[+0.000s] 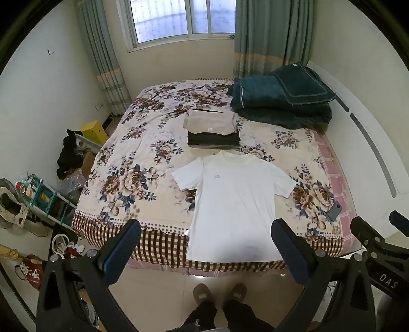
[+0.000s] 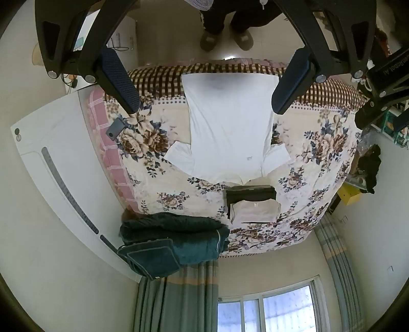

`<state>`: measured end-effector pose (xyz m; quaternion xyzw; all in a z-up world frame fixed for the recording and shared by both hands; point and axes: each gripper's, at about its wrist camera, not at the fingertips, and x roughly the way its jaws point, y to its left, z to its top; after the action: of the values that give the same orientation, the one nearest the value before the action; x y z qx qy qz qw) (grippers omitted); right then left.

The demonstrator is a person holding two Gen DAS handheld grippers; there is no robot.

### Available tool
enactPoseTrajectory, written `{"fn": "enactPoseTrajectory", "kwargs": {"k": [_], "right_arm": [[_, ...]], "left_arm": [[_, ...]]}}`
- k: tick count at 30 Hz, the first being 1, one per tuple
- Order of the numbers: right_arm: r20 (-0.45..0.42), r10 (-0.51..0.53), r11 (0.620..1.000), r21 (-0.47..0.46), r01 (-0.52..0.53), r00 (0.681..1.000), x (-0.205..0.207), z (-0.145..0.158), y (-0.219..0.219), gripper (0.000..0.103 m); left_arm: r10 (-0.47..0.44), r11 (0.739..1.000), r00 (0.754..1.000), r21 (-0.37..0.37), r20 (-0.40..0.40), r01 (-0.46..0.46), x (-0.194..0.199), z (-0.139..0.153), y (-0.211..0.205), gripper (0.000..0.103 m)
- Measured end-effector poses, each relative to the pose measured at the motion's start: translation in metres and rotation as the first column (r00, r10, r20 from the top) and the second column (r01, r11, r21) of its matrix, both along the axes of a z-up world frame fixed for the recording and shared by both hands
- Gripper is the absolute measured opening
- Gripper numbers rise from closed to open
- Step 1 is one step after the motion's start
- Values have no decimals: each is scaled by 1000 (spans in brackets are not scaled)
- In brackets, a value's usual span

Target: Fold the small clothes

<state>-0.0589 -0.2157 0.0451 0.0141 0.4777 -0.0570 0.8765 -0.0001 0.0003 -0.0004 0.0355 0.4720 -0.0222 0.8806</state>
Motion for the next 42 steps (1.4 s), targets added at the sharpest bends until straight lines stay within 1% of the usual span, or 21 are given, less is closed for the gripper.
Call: {"fn": "enactPoseTrajectory", "kwargs": {"k": [12,13,16,18,20,22,26,34,37,42], "right_arm": [[-2,1,1000,-9,-1,1000,2,4,1,103],[-2,1,1000,-9,-1,1000,3,4,1,103],[0,3,1000,-14,-3,1000,3,5,4,103],[1,3,1000,-17,-3,1000,3,5,5,103],[2,3,1000,-17,-3,1000,3,5,4,103],[3,4,1000,-18,-4,1000,10,11,7,103],[4,4,1000,-21,-4,1000,9,10,7,103],[4,4,1000,-25,-4,1000,8,8,7,103],[4,2,1000,-22,-2,1000,12,16,12,103],[6,5,1000,-27,-5,1000,11,15,12,103]], "left_arm": [[-5,1000,1000,0,3,5,1,-4,0,103],[0,1000,1000,1,7,0,1,1,0,103],[1,1000,1000,0,7,-1,3,0,0,103],[2,1000,1000,4,9,-3,5,7,6,103],[2,1000,1000,4,10,-2,5,7,7,103],[1,1000,1000,2,8,-1,10,9,8,103],[1,1000,1000,-1,10,-1,9,8,9,103],[4,1000,1000,-3,9,-4,20,14,7,103],[3,1000,1000,-4,9,-3,17,13,7,103],[3,1000,1000,-4,13,-3,17,13,6,103]]}}
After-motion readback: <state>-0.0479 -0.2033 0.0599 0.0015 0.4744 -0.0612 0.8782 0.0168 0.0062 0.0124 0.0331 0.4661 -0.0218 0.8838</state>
